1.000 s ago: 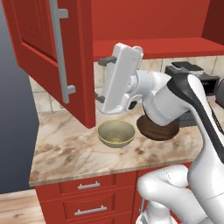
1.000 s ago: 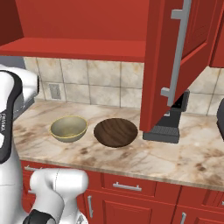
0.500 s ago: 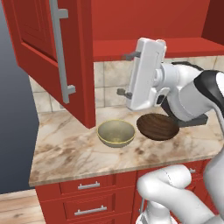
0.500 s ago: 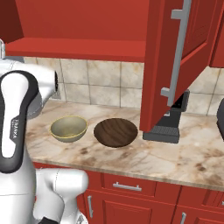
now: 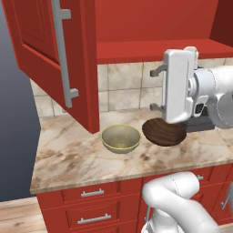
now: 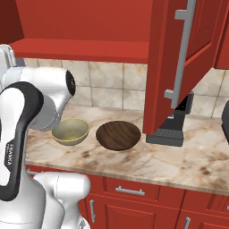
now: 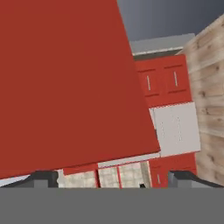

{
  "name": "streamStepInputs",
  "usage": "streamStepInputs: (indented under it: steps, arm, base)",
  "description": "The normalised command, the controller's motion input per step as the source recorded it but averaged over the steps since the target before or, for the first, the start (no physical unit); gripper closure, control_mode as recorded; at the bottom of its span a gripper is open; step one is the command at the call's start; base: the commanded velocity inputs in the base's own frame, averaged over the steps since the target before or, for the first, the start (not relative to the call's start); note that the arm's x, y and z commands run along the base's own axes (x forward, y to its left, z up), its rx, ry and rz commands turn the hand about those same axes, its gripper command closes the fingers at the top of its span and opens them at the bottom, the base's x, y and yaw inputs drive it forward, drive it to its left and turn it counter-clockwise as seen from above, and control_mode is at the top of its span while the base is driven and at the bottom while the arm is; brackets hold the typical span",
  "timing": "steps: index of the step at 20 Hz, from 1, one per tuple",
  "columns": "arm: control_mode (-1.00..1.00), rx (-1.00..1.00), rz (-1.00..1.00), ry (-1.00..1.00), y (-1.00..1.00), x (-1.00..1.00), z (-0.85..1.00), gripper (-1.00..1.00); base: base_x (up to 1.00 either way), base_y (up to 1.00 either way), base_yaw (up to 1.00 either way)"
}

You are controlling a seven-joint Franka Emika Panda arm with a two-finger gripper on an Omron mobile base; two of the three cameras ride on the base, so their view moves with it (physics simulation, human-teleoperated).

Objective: Open the cabinet. Pick the bowls from the counter and place them in the cabinet. Then close the cabinet.

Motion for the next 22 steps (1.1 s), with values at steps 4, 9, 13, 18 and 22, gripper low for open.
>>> streamStepInputs:
  steps: [4, 9, 13, 18, 22]
  arm:
    - [-1.0, -0.25, -0.2, -0.01, -0.42, -0.52, -0.03, -1.0]
    - [-1.0, -0.32, -0.22, -0.03, -0.22, -0.3, -0.26, -1.0]
    - [-1.0, -0.32, -0.24, 0.03, 0.0, 0.01, -0.56, -1.0]
    - [-1.0, -0.21, -0.19, 0.17, 0.0, 0.28, -0.19, -1.0]
    - [-1.0, -0.07, -0.12, 0.08, -0.05, 0.37, 0.0, -1.0]
  base:
    - [0.0, 0.0, 0.0]
    - [0.0, 0.0, 0.0]
    - [0.0, 0.0, 0.0]
    - [0.0, 0.0, 0.0]
    - [0.0, 0.0, 0.0]
